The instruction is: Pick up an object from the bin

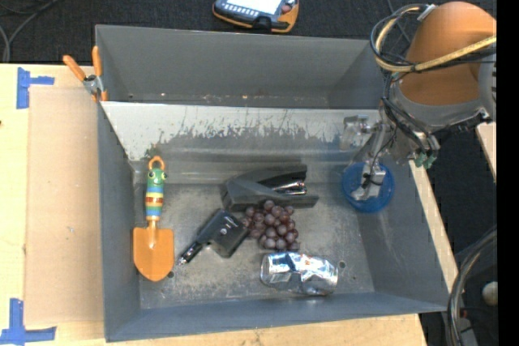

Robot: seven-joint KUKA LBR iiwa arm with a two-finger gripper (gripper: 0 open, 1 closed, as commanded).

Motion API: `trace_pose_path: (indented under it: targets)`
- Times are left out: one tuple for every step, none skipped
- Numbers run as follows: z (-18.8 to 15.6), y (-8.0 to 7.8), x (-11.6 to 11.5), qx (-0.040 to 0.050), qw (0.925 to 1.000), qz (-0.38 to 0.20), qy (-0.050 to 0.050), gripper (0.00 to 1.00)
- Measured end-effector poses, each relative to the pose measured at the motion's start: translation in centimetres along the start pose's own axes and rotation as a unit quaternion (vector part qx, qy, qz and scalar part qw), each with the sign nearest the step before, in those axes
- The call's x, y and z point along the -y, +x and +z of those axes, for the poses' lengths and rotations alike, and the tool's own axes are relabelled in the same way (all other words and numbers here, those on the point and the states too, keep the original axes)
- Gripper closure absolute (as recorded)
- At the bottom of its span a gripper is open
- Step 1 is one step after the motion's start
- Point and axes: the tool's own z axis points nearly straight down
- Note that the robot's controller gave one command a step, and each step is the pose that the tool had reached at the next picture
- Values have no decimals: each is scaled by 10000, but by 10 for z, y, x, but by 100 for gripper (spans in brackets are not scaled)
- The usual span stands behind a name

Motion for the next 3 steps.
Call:
trace_pose_path:
  targets:
    - [0, 0, 0, 1, 10000, -1, 0, 0]
    - [-116, 8, 2, -2, 9999, -101, -1, 0]
    - [-161, 11, -13, -30, 9999, -156, -11, 0]
